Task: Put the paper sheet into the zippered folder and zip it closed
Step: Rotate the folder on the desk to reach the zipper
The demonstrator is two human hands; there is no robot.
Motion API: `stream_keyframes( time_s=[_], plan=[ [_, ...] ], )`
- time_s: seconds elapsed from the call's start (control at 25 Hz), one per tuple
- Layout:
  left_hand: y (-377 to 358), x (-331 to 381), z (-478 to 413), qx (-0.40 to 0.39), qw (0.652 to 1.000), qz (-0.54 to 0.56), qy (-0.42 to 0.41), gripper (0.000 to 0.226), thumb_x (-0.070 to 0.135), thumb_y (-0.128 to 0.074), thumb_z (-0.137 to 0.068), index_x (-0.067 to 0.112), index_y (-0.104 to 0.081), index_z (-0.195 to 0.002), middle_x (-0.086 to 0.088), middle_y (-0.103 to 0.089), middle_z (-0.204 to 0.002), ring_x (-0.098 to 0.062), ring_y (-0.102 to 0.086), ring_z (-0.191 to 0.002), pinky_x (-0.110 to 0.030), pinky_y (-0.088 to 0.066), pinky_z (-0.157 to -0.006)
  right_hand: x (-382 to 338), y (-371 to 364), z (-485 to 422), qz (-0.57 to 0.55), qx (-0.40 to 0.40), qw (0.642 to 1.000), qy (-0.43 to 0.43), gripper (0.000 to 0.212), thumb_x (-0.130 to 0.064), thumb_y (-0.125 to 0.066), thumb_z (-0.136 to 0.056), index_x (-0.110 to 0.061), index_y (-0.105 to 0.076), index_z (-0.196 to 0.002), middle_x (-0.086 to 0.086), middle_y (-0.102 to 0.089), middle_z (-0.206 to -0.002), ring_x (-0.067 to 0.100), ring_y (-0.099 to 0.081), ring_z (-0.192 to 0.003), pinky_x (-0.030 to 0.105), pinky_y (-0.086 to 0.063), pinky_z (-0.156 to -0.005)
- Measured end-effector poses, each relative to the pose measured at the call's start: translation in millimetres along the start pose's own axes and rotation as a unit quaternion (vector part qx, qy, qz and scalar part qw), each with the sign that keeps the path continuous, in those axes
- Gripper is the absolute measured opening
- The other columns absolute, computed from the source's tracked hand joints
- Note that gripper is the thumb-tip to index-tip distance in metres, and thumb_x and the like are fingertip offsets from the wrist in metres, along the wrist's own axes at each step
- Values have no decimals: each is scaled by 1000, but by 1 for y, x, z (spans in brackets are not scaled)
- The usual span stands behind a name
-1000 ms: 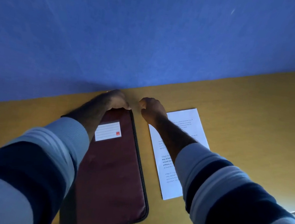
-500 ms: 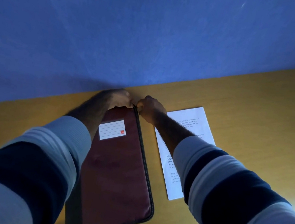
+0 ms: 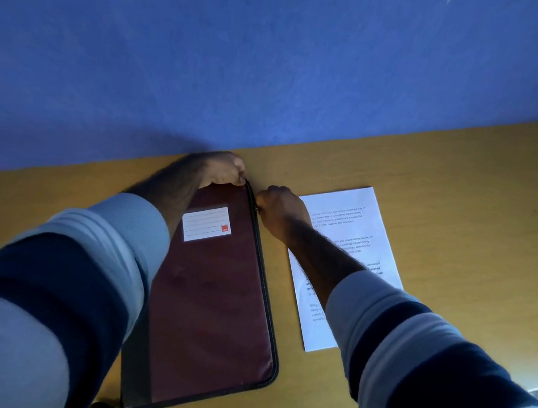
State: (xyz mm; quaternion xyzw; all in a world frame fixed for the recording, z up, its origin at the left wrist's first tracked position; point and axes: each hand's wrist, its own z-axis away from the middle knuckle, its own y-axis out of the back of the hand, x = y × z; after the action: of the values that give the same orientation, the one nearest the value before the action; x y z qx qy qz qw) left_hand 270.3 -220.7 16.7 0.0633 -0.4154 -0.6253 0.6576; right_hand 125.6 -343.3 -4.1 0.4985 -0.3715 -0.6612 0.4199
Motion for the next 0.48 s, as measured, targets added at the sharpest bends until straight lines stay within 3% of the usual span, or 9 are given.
stream_keyframes(
  time_s=[0.12, 0.24, 0.48],
  plan=[
    [-1, 1, 6, 9, 1000, -9, -7, 6, 12, -65, -96, 18, -67, -96, -7, -64, -118, -21, -54, -107, -36, -44, -93, 3, -5, 21, 16, -9, 1000, 8, 18, -3, -51, -88, -8, -67, -94, 14, -65, -100, 36, -62, -99, 35, -49, -72],
    [-2, 3, 9, 13, 1000, -9, -3, 9, 11, -64, -97, 14, -68, -104, -8, -64, -122, -22, -54, -110, -40, -44, -101, 2, -10, 46, 16, 1, 1000, 22, 16, 0, -52, -86, -6, -66, -90, 13, -65, -94, 35, -62, -95, 36, -51, -68],
    [-16, 2, 12, 64, 998, -4, -9, 6, 11, -61, -99, 16, -65, -99, -5, -62, -116, -20, -53, -109, -34, -43, -89, -1, -26, 96, -17, 3, 1000, 10, 18, -3, -51, -89, -8, -67, -96, 11, -65, -95, 32, -62, -94, 42, -58, -70]
  ],
)
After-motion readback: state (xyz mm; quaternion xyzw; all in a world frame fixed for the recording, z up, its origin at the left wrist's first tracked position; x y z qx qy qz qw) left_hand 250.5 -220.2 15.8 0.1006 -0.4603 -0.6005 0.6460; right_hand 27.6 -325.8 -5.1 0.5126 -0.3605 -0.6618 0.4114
